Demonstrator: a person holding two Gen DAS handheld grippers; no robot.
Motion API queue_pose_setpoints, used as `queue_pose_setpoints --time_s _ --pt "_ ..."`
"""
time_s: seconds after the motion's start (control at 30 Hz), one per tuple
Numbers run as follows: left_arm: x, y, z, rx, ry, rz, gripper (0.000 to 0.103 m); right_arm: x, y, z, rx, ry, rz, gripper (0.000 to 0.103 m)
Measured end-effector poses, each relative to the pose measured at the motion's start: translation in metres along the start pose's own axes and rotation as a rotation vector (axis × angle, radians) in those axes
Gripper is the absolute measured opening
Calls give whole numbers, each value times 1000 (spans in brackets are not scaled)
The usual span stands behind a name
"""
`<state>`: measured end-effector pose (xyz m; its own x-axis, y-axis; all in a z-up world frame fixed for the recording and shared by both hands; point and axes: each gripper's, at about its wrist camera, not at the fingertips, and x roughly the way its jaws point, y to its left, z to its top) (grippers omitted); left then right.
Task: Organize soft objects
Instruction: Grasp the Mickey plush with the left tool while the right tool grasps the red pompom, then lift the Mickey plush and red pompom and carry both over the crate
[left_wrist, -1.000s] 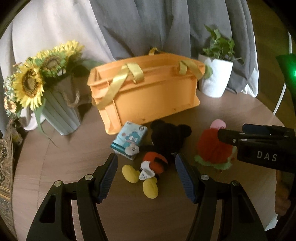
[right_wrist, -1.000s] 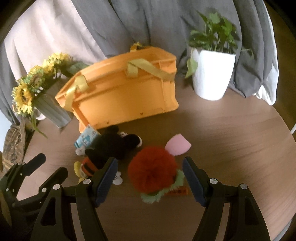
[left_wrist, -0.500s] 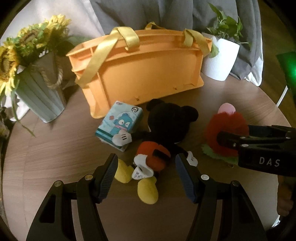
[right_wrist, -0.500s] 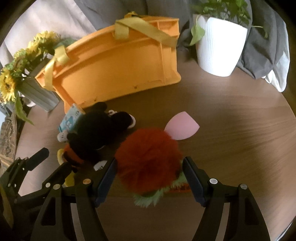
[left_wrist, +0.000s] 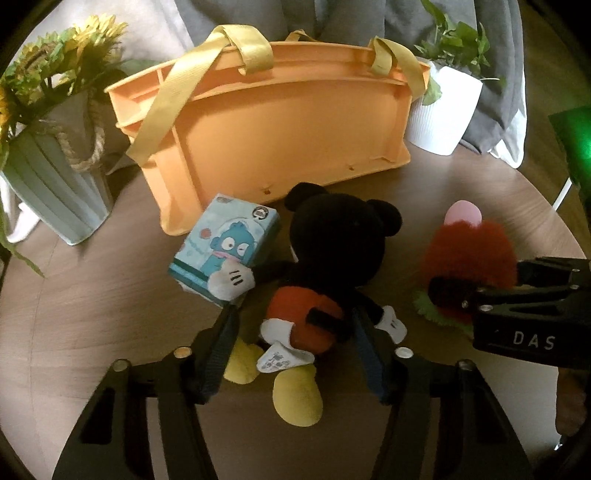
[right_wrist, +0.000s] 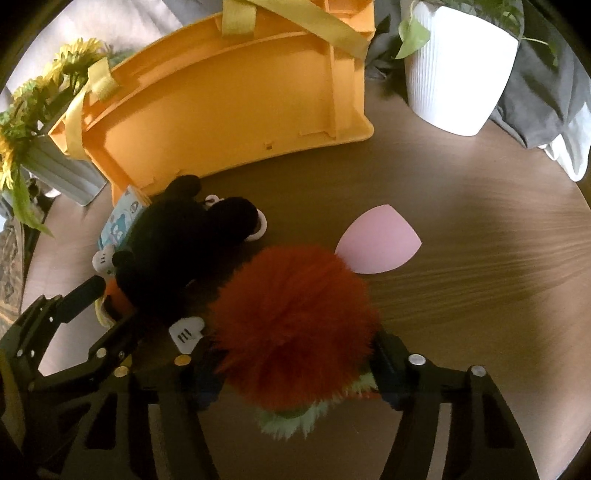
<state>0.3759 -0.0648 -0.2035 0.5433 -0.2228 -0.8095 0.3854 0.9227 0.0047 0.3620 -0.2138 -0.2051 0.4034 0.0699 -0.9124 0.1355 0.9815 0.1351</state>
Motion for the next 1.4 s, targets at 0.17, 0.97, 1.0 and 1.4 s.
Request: queue_pose_setpoints --time_s 0.17,0.97,1.0,1.4 --pt "3 -2 -1 -2 -6 -17 41 2 -1 -1 -3 4 3 54" --pt "-61 -13 -8 -44 -152 27 37 -42 2 -11 -41 -108 38 43" --pt "-65 -13 -8 -48 -160 31 37 -46 3 -11 -45 -118 40 43" --pt "-119 -17 -6 -86 -293 103 37 -97 11 -9 -101 -258 73 43"
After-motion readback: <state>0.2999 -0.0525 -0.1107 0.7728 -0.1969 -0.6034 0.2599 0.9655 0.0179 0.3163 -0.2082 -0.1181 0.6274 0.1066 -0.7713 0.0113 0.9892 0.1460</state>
